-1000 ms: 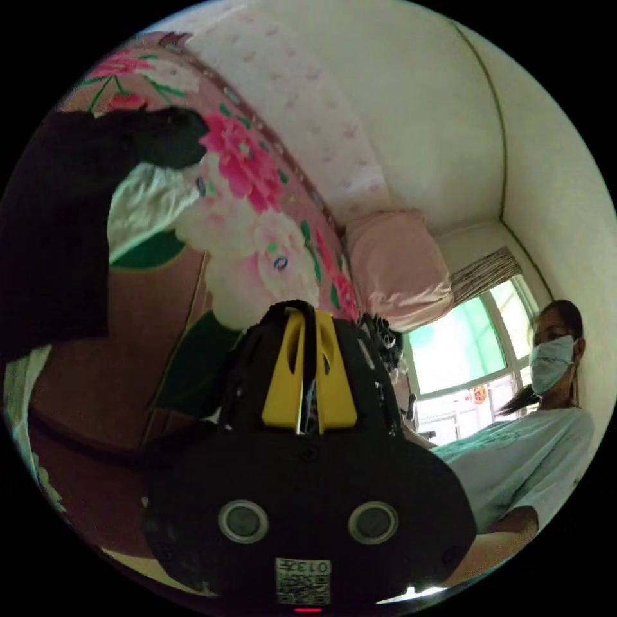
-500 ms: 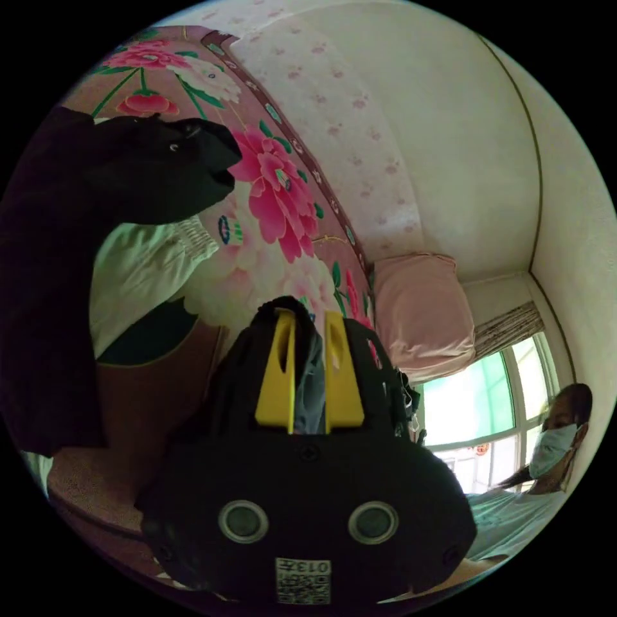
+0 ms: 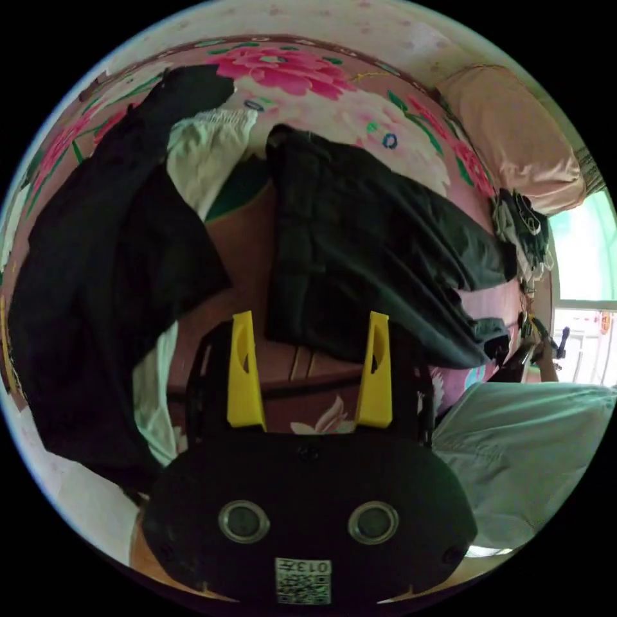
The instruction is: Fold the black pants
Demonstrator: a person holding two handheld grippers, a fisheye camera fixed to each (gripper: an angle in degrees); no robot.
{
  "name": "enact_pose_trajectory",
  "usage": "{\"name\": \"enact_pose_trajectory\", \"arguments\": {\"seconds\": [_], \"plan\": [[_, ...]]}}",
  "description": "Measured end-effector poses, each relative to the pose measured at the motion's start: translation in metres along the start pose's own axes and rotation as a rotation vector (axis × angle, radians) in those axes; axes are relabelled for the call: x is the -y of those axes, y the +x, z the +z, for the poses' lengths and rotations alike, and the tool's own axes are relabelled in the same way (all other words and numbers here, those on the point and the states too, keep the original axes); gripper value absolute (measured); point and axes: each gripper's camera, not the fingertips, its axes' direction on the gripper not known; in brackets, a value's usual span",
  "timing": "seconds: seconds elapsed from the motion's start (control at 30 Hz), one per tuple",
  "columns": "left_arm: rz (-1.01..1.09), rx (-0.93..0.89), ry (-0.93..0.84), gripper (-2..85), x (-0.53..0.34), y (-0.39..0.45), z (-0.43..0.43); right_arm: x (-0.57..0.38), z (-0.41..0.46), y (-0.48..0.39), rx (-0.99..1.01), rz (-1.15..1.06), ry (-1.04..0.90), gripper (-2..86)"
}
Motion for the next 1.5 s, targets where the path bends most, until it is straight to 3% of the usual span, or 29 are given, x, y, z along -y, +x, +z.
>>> {"name": "enact_pose_trajectory", "arguments": {"seconds": [0.07,0.17,0.23,0.5,0.87,1.03,1.23,1.37,1.5], "plan": [[-0.076,-0.092,0.005,22.2,-0.012,-0.008,0.014,-0.050,-0.002,0.027,0.003,0.109,-0.044,14.2],[-0.187,-0.063,0.103,11.0,-0.019,-0.011,0.013,-0.115,-0.003,0.066,0.040,0.261,-0.107,13.6],[-0.179,-0.125,-0.012,5.2,-0.011,-0.008,0.024,-0.148,-0.003,0.086,0.038,0.304,-0.147,13.5],[-0.144,-0.156,0.074,1.0,-0.025,-0.002,-0.021,-0.182,0.020,0.128,0.189,0.405,-0.199,13.9],[0.009,-0.050,0.111,0.6,-0.022,0.027,-0.081,-0.147,0.026,0.123,0.081,0.336,-0.271,3.3],[0.073,-0.013,0.139,0.6,-0.039,0.032,-0.113,-0.130,-0.078,0.161,0.237,0.371,0.054,2.7],[0.058,-0.036,0.134,0.7,-0.057,0.017,-0.137,-0.094,-0.178,0.199,0.335,0.395,0.196,4.2],[-0.027,-0.103,0.098,0.7,-0.044,0.006,-0.118,-0.039,-0.141,0.188,0.290,0.382,0.160,8.6],[-0.078,-0.054,-0.067,0.9,-0.044,0.005,-0.082,-0.007,-0.082,0.180,0.329,0.365,0.020,11.3]]}}
